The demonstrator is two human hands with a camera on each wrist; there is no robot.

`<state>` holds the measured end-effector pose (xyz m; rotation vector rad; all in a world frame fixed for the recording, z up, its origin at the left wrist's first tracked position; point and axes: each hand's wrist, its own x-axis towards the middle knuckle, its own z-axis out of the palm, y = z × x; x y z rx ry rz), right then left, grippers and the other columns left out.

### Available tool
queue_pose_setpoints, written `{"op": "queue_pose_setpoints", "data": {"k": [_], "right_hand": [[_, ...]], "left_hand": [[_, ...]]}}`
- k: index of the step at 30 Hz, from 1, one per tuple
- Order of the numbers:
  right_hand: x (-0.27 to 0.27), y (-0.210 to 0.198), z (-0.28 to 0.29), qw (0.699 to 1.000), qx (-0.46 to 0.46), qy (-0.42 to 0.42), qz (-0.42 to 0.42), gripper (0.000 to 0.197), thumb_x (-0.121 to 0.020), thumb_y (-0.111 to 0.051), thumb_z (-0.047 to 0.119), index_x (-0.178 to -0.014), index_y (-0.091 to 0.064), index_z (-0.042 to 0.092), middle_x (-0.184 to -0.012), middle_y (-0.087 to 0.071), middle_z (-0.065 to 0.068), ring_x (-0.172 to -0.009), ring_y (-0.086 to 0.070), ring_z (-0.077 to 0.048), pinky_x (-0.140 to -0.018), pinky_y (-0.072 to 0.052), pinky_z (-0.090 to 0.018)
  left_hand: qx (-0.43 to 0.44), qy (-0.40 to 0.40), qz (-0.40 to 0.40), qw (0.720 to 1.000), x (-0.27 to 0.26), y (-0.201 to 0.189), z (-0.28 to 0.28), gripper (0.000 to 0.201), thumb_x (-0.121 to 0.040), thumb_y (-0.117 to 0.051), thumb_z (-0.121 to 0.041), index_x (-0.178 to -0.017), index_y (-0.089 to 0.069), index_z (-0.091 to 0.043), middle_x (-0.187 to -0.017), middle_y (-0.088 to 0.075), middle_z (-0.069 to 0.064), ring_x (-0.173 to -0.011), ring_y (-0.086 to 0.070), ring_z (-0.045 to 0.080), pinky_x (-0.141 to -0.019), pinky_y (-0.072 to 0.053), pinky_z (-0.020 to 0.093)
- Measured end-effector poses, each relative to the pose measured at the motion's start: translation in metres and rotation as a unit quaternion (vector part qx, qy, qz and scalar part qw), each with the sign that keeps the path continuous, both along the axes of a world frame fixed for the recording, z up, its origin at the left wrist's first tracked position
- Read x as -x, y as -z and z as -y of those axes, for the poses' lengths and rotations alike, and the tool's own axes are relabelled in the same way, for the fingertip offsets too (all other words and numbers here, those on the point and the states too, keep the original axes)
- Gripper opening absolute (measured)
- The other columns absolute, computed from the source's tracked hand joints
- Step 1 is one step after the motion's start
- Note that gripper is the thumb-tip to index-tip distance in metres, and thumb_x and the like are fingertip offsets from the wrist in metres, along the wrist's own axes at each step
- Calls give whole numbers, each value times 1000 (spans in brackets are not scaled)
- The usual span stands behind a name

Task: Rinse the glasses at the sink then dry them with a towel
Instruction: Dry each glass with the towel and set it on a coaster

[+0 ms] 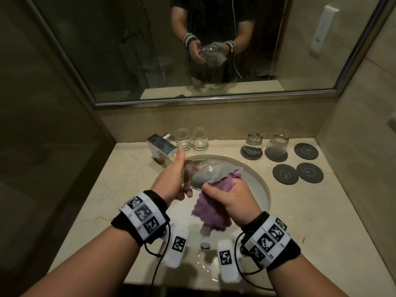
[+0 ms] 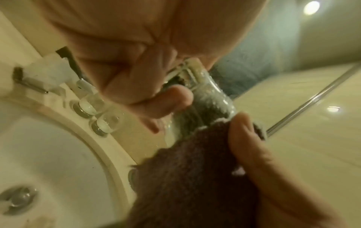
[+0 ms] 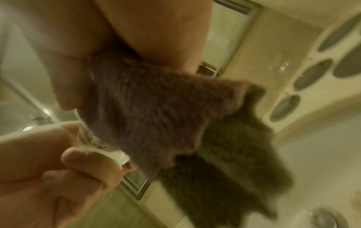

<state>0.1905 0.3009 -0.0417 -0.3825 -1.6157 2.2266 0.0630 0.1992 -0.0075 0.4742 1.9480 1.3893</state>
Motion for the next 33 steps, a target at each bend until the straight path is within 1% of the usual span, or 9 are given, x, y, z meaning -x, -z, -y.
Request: {"op": "queue_pose_setpoints", "data": {"k": [3,7,10,13,17,19,23,29,33], "right_hand": [[-2,-2,-1,997,-60,-40,18,17,-87,-67,9,-70,-69,13,-56,-60,-14,-45,-58,-28,-40,-48,-34],[3,-3,-5,985,148,-74,-50,31,-83,-61,4,-111,-61,-9,-100,-69,-22,-88,-67,-29,-76,-55,-36],[3,-1,-8,997,62,-47,-24,29,-81,-65,10,-105,-64,-6,-95,-68,-26,-81,-67,-31,-72,-55,-41],[0,-6,-8,994,-67,-73,37,8,-84,-68,18,-81,-67,10,-60,-58,-20,-47,-57,-31,-42,-48,-44],[4,-9,-8,988,134,-59,-45,22,-85,-60,2,-105,-66,-1,-92,-72,-14,-82,-69,-22,-73,-55,-32],[4,-7,-10,976,204,-57,-56,31,-82,-60,4,-111,-62,-6,-98,-70,-19,-86,-68,-25,-79,-56,-34],[-1,-6,-9,1000,-12,-12,21,27,-79,-68,15,-97,-66,-6,-92,-63,-37,-80,-63,-47,-77,-53,-58],[-1,-8,-8,969,227,-51,-80,29,-83,-59,2,-111,-65,-1,-112,-65,-23,-102,-63,-32,-93,-51,-42],[-2,-5,-9,999,36,-3,-34,23,-77,-71,17,-98,-71,8,-97,-69,-21,-87,-65,-34,-81,-54,-47]], "left_hand": [[22,25,-39,999,0,1,0,52,-98,-33,-60,-99,-64,-18,-68,-60,7,-42,-47,17,-39,-31,20],[-4,71,-270,960,2,5,7,35,-95,-37,-55,-94,-54,-24,-73,-65,5,-49,-58,20,-45,-47,33],[-3,48,-85,995,2,2,4,56,-91,-28,-69,-103,-62,-26,-70,-66,3,-46,-53,17,-40,-35,22],[11,-10,51,999,-2,0,-2,61,-95,-27,-67,-92,-65,-20,-64,-62,4,-43,-47,16,-38,-29,18],[-9,39,-292,956,-3,7,2,33,-100,-35,-48,-97,-55,-21,-79,-63,-4,-59,-58,14,-49,-47,28],[-4,66,-341,938,-2,6,5,41,-96,-32,-59,-100,-54,-25,-80,-62,-10,-64,-58,4,-56,-47,25],[-14,4,21,1000,-10,-4,-5,67,-92,-22,-70,-92,-65,-19,-60,-59,1,-41,-45,13,-39,-29,18],[-20,73,-343,936,-12,-2,1,25,-101,-35,-42,-99,-51,-23,-75,-59,-5,-61,-57,11,-52,-49,31],[-16,25,-43,999,-15,-9,-5,56,-98,-25,-61,-97,-63,-20,-66,-62,0,-45,-50,13,-38,-32,20]]}}
